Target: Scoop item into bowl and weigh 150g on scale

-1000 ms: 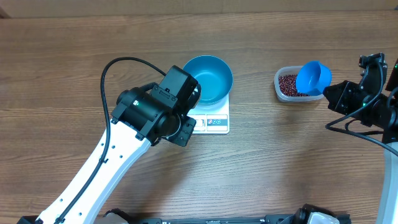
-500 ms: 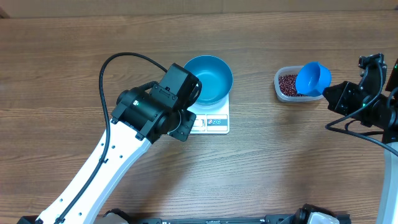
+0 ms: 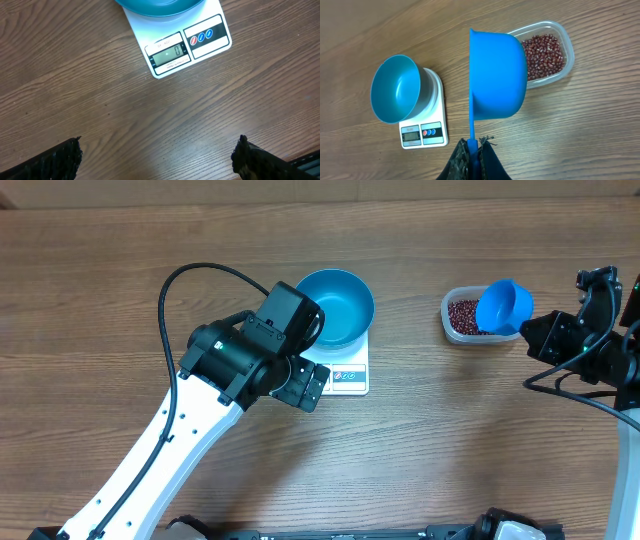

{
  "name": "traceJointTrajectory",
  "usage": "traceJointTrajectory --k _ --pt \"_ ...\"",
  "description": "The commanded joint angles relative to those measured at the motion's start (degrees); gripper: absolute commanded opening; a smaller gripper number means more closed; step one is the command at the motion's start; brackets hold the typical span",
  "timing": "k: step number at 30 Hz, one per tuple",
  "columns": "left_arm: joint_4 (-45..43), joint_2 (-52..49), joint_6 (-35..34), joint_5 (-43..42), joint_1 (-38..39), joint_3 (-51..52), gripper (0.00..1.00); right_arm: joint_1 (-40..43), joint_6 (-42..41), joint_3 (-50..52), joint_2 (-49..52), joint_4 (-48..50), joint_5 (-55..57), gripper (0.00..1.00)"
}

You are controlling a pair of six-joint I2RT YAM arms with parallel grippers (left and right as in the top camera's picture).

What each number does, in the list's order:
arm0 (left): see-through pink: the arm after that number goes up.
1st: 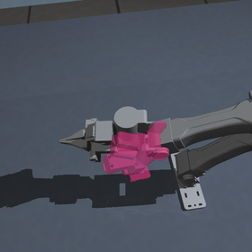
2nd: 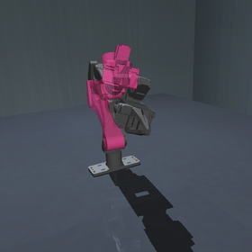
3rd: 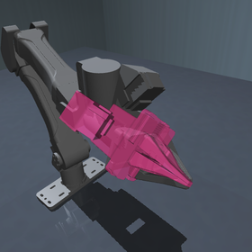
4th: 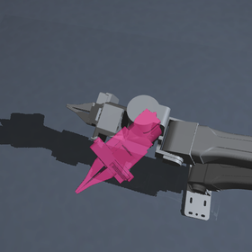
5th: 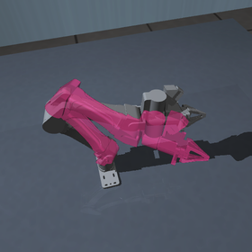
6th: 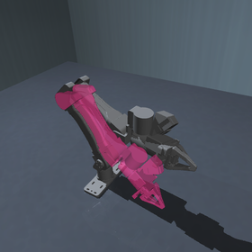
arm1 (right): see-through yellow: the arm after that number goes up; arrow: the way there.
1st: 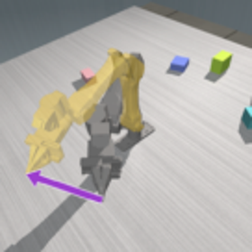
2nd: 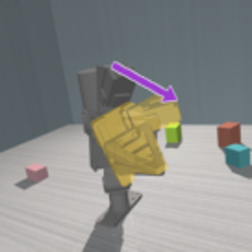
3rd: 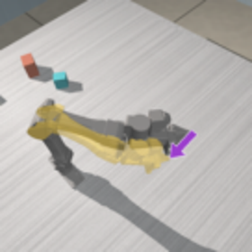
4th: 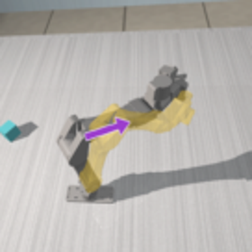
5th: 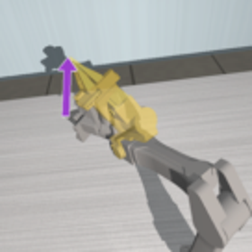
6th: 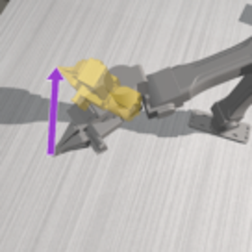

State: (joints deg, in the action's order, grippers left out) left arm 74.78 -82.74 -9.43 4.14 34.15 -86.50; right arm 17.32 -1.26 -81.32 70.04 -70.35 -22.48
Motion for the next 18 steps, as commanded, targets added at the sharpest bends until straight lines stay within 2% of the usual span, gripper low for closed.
traceJointTrajectory --k 1,7,10,18 --pt "-0.1 -0.3 -0.4 0.7 0.3 0.1 1.0 -0.1 1.0 -2.4 -0.5 0.2 1.5 0.04" --pt "0.0 -0.3 -0.4 0.7 0.3 0.1 1.0 -7.1 1.6 -8.0 1.6 -1.6 12.3 0.04" --pt "0.0 -0.3 -0.4 0.7 0.3 0.1 1.0 -11.4 0.6 -12.6 6.6 -4.4 21.7 0.04" --pt "-0.1 -0.3 -0.4 0.7 0.3 0.1 1.0 -14.8 -1.8 -20.8 21.3 -7.0 39.1 0.04"
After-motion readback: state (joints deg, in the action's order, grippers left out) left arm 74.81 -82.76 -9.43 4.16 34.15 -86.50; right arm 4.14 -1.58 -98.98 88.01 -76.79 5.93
